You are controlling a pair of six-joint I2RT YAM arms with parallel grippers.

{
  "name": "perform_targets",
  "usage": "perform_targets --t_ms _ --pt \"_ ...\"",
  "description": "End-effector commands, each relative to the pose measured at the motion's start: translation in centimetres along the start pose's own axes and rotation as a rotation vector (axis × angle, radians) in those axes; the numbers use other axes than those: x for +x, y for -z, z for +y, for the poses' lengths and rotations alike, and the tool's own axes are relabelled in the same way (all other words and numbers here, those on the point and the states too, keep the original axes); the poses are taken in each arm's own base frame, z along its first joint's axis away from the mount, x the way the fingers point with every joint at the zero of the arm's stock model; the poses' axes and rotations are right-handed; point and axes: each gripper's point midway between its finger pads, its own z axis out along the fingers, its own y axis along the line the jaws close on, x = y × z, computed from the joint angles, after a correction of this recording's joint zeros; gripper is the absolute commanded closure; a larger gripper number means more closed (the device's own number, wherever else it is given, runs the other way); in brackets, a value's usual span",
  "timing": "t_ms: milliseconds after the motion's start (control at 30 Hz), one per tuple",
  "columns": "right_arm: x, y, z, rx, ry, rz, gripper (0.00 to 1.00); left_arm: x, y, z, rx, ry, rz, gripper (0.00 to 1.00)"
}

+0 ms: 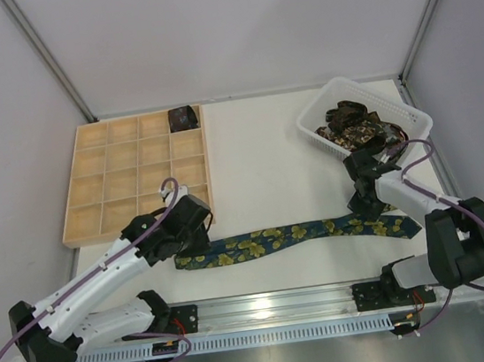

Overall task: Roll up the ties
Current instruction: Flatten the tie

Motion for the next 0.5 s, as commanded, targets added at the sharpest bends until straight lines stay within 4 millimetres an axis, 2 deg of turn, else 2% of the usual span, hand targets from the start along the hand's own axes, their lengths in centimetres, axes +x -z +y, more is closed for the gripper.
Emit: perform_targets --t_ms 0,167,233,367,467 --pt "-0.6 -1.1 0.2 0.01 -0.031 -0.019 0.57 -2.5 0.7 -1.4 0.041 -0.072 -0.08 0.55" --pt "-0.4 -1.7 -0.2 0.049 -0.036 -0.001 0.74 -3.3 0.3 -1.8 0.045 -0.126 -0.111 0.55" --pt "-0.2 -1.8 -0.5 0.064 -0.038 0.003 0.78 -3.4 0.2 -1.9 0.051 -0.153 -0.119 0.55" --pt "-0.2 -1.8 -1.0 0.096 -0.051 0.002 0.96 -3.6 0.0 -2.1 0.064 -0.177 -0.136 0.55" --pt "-1.0 -0.9 -1.0 0.099 -0.068 -0.016 1.0 -3.6 -0.2 -2.1 0.069 -0.204 -0.14 0.55"
